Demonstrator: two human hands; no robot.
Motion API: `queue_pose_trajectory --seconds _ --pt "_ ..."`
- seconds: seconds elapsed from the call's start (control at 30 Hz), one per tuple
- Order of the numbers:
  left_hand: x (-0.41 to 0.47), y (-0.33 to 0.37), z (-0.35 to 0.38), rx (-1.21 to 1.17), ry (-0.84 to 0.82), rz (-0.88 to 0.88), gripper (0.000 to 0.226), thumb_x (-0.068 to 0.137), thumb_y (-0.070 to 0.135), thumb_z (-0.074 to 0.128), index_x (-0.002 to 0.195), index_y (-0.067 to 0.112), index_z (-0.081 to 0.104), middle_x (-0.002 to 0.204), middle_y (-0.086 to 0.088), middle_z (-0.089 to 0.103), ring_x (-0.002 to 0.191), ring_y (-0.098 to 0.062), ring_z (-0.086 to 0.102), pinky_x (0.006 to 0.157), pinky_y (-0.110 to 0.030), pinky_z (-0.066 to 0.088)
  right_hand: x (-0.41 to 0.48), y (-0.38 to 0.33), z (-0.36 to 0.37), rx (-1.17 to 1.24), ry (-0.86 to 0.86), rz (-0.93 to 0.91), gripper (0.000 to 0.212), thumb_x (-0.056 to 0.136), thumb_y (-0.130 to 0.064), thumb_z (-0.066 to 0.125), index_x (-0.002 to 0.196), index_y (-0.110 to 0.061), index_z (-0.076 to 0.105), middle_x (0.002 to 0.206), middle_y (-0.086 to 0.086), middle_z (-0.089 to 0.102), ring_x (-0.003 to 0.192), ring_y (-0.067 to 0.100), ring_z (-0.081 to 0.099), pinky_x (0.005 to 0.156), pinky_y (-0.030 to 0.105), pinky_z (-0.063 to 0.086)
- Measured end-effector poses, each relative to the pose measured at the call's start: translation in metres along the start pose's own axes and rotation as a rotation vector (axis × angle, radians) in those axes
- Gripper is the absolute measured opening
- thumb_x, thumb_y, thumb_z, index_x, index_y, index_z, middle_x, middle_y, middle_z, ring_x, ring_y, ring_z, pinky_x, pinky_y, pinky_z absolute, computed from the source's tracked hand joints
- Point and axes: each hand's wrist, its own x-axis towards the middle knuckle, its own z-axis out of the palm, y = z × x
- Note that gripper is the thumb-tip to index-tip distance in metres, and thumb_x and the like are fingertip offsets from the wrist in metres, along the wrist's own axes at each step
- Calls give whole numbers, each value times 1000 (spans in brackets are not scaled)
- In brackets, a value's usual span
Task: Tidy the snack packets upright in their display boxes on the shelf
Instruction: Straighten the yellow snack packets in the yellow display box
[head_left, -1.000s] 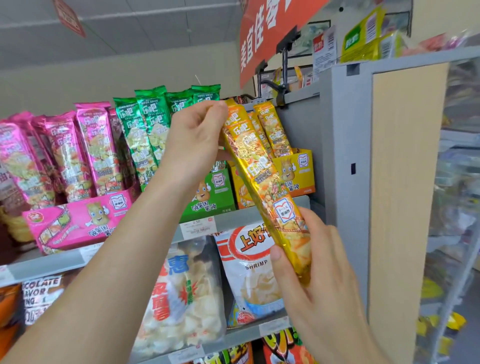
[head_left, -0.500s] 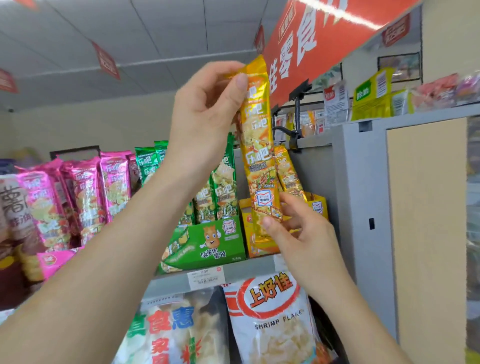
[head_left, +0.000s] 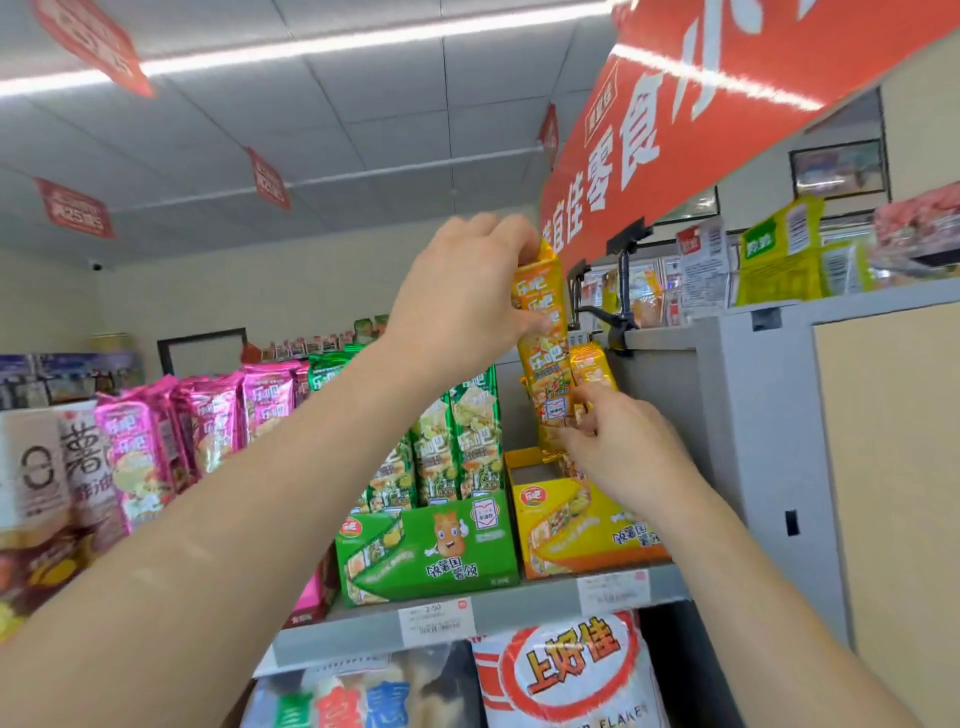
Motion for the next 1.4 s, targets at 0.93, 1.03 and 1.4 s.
queue_pose_trajectory --seconds 0.93,1.03,1.4 --pt "2 -3 38 568 -328 133 39 84 52 65 105 20 63 107 -2 64 109 -26 51 90 -40 37 14 -16 21 206 -126 45 26 87 -31 63 111 -26 56 89 -4 64 84 28 62 72 40 53" --pt "-21 12 33 519 -203 199 20 87 23 62 106 16 61 104 -3 64 103 -27 52 84 -38 40 19 -17 25 20 -116 49 31 87 -32 67 111 -16 57 100 8 67 93 35 61 71 41 53" --pt "-145 46 65 170 -400 -51 42 94 15 49 136 12 43 123 -5 50 105 -26 56 80 -38 53 38 -15 15 -256 -186 54 37 85 -52 66 109 -23 69 123 6 60 121 32 46 90 42 46"
